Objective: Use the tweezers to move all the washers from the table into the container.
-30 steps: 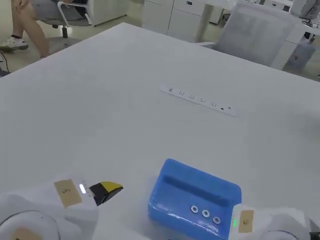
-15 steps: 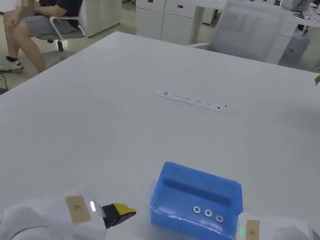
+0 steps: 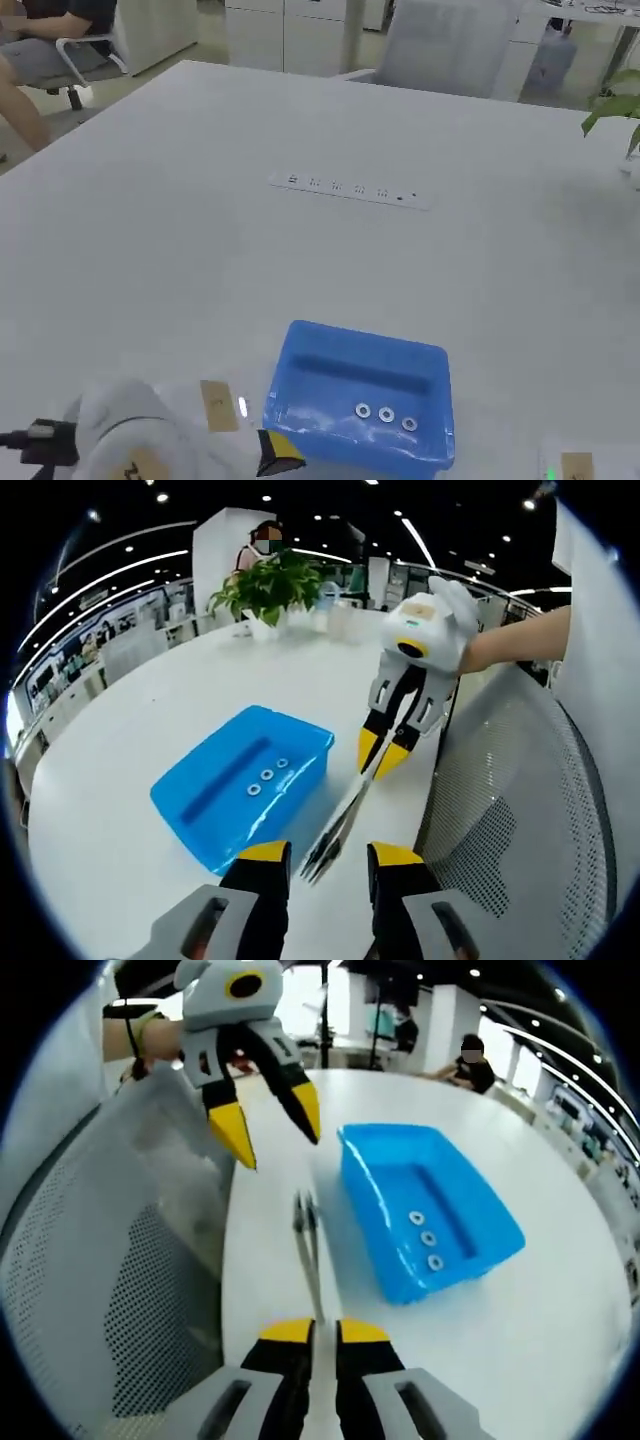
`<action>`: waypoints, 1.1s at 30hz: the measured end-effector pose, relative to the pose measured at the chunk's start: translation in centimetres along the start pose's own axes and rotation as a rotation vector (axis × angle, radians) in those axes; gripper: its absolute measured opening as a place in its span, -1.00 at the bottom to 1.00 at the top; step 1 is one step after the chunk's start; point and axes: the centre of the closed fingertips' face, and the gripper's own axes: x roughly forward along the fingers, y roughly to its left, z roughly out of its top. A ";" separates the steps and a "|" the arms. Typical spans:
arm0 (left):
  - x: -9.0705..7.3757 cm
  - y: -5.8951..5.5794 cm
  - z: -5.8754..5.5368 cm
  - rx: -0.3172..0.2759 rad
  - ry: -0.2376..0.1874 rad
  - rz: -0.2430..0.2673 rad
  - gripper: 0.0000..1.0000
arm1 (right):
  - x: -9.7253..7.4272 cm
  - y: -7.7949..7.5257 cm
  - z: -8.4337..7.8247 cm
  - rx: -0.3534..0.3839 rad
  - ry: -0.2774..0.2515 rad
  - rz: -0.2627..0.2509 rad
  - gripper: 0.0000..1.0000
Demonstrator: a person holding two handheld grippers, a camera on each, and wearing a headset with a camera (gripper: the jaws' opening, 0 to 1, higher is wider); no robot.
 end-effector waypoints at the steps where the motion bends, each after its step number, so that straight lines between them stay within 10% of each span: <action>1: 0.6 0.0 0.1 -0.003 0.005 -0.005 -0.41 | 0.1 0.1 0.0 -0.009 0.003 0.003 -0.92; 10: 2.7 0.0 -0.8 0.006 0.077 -0.067 -0.41 | 1.4 0.7 0.5 -0.198 0.039 0.017 -1.00; 23: 1.6 -0.2 -2.2 0.122 0.157 -0.113 -0.60 | -3.0 2.7 8.3 -0.263 -0.153 -0.015 -1.00; 33: -0.1 -0.3 -0.3 0.183 0.059 -0.121 -0.77 | -2.9 3.2 13.0 -0.316 -0.227 0.000 -1.00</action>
